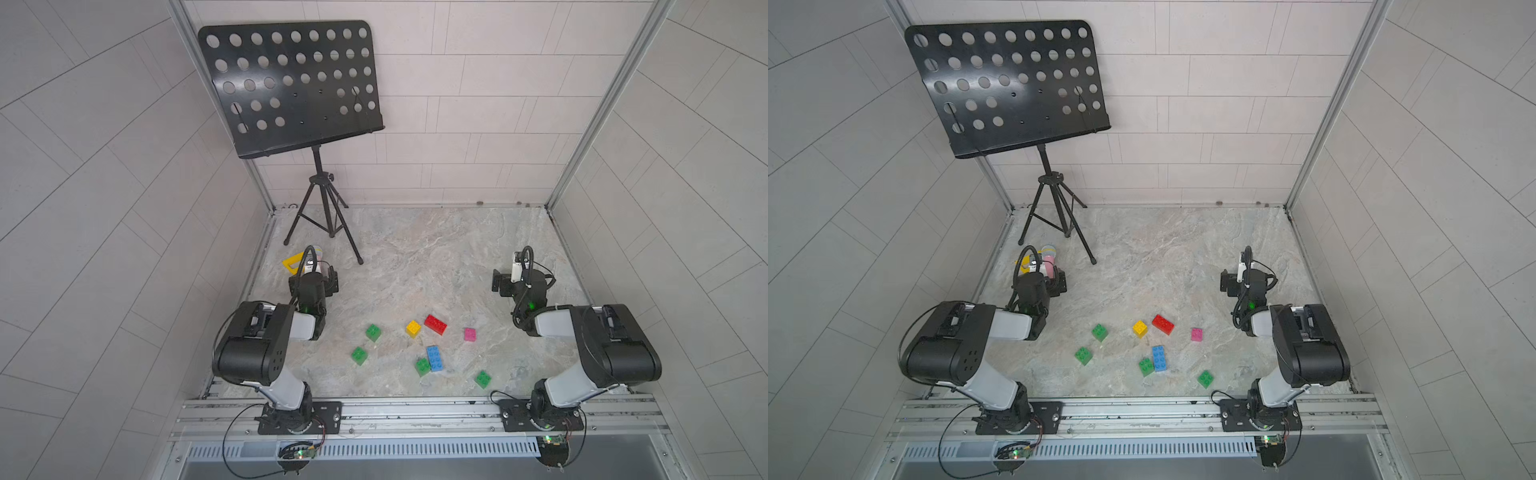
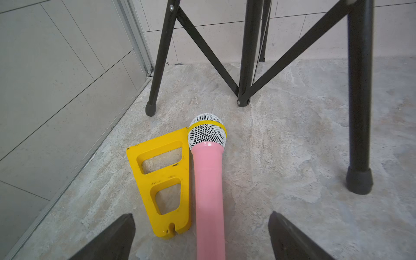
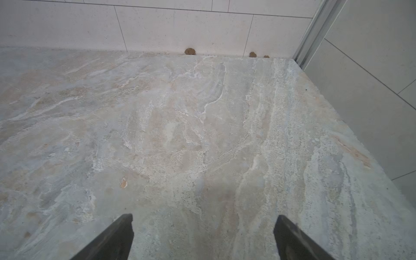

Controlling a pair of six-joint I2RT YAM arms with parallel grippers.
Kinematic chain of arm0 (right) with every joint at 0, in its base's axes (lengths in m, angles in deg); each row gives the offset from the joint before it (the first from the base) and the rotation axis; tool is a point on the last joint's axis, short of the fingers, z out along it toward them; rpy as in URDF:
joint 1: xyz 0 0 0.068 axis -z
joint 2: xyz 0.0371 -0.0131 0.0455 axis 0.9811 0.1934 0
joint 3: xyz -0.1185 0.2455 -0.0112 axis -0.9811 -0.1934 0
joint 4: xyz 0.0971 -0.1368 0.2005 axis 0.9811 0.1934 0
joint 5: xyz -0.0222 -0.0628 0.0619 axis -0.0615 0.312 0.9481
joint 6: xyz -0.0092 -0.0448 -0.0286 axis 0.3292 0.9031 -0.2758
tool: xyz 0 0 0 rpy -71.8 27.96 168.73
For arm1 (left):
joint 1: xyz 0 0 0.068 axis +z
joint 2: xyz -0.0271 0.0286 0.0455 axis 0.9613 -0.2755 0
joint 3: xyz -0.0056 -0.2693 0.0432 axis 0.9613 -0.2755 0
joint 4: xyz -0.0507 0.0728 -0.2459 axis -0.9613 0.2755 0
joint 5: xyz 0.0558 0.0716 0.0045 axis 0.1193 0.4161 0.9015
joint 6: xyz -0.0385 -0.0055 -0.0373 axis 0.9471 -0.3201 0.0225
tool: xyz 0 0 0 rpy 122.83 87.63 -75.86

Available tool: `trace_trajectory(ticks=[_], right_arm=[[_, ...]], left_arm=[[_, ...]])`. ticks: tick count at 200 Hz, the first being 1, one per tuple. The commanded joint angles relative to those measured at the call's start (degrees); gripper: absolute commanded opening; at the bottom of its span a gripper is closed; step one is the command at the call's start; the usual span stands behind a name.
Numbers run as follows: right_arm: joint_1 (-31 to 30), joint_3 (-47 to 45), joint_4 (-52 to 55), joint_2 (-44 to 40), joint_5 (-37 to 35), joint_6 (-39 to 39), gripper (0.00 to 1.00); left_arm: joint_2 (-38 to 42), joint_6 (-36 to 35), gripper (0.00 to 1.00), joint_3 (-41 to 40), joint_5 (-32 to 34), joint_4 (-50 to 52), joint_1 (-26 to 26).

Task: Assemble the letter r with lego
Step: Pick up the lego brick from the center of the board.

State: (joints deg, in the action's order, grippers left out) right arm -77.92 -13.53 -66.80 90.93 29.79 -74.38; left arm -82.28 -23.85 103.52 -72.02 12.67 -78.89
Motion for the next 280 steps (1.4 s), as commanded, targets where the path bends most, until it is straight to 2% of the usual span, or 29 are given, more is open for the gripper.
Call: trace_trajectory(ticks=[1,151,163,169,183,196,208,215,226,248,255,262,280], right_arm=[[0.21,0.42,-0.17,-0.51,0.05,0.14,1.0],[0.67,0.42,-0.19,-0.6,0.63,-0.12,1.0],[0.02,0.29,-2.14,-1.44,-3.21,-0.74,1.0],[-0.8,1.36,2.72,-4.6,-6.04,-0.5,1.0],[-1.9,8.03,21.65,-13.43,-11.44,-2.78,1.0],[-1.56,14.68,34.15,-18.36,-14.85,-13.1,1.0],[-1.05,18.7,43.47,-20.16,-17.67,-25.21,1.0],[-0.18,20.26,46.26,-20.45,-13.84,-26.4,1.0],[0.24,23.93,51.78,-19.79,-8.49,-23.53,0.96],[-0.81,33.74,72.55,-15.14,-0.56,-19.71,0.87],[-1.62,35.67,77.37,-13.66,1.99,-18.03,0.8],[-2.14,37.04,81.55,-12.66,5.75,-15.91,0.69],[-4.27,37.11,88.15,-12.96,12.76,-13.8,0.58]], left_arm=[[1.09,-0.02,1.0,0.63,-0.29,-0.24,0.47],[1.44,0.63,1.0,0.99,-1.02,1.17,0.83],[2.25,0.27,1.0,0.56,1.51,0.19,0.55],[3.92,0.74,1.0,0.27,4.23,0.92,0.07],[9.89,1.16,1.0,0.41,7.56,6.1,-0.7],[15.99,1.02,1.0,1.79,8.44,12.79,-1.44],[21.63,5.78,1.0,4.75,8.69,22.0,-1.57],[24.51,7.62,1.0,7.34,8.11,28.7,-1.58],[27.58,9.67,1.0,12.33,5.06,40.4,-1.62],[28.7,11.32,1.0,20.97,-2.01,58.18,-1.82],[28.35,11.78,1.0,23.18,-4.07,62.94,-1.93],[27.92,12.36,1.0,25.25,-5.85,67.41,-2.15],[26.75,14.0,0.99,29.78,-8.21,77.18,-3.19]])
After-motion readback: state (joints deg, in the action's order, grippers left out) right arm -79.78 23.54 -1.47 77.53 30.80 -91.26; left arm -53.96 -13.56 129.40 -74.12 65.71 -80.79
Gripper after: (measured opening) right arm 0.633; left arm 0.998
